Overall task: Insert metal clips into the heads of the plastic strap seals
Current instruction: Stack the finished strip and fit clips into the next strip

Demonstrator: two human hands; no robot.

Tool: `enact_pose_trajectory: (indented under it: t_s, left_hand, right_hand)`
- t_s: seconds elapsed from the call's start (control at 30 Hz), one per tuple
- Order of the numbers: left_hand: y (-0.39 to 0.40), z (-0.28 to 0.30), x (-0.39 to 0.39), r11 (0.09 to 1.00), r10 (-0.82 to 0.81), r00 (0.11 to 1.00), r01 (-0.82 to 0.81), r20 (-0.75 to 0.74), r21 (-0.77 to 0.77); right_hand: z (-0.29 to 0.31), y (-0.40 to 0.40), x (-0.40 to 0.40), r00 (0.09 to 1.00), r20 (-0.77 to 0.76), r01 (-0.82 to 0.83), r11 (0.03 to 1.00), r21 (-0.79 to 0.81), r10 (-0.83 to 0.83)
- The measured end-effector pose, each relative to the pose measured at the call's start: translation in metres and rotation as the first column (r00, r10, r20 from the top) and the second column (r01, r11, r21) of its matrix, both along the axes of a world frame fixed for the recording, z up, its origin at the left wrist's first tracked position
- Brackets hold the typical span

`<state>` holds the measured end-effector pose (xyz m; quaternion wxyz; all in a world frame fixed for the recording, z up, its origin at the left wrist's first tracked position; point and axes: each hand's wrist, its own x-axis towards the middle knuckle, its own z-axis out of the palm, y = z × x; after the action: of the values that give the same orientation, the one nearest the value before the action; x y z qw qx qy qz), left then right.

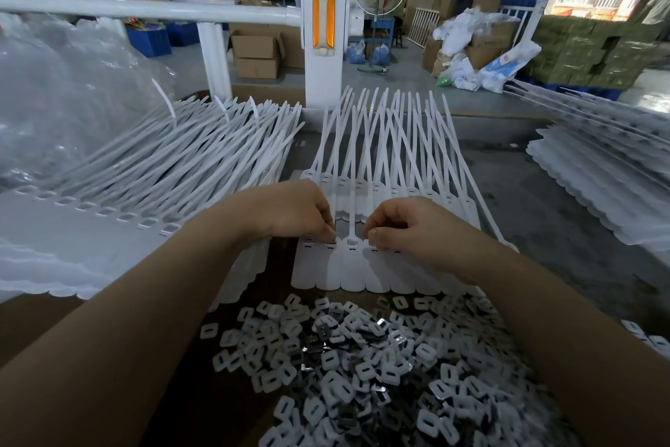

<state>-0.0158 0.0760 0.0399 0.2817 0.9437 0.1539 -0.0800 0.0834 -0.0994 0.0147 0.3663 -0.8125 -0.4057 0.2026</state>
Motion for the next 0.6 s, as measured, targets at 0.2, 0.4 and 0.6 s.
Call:
enact_pose_trajectory:
  t_s: [0.2, 0.4, 0.6]
  left_hand:
    - [-0.0018, 0.0006, 0.0003, 0.999, 0.031, 1.000, -0.031, 0.003, 0.009]
    - [-0.0040, 0.0000, 0.0012, 0.997, -0.007, 0.999, 0.003, 0.040, 0.079]
    - [0.0036, 0.0061, 0.0002, 0.973, -0.146, 0.985, 0.127, 0.089, 0.191]
  right_hand:
    - [0.0000, -0.0002, 0.0002, 1.000, 0.002, -0.001, 1.000, -0.001, 0.001]
    - [-0.0007, -0.0012, 0.0000, 1.000, -0.005, -0.003, 1.000, 0.000, 0.003]
    - [-0.0013, -0.0015, 0.0001, 1.000, -0.021, -0.005, 1.000, 0.006, 0.005]
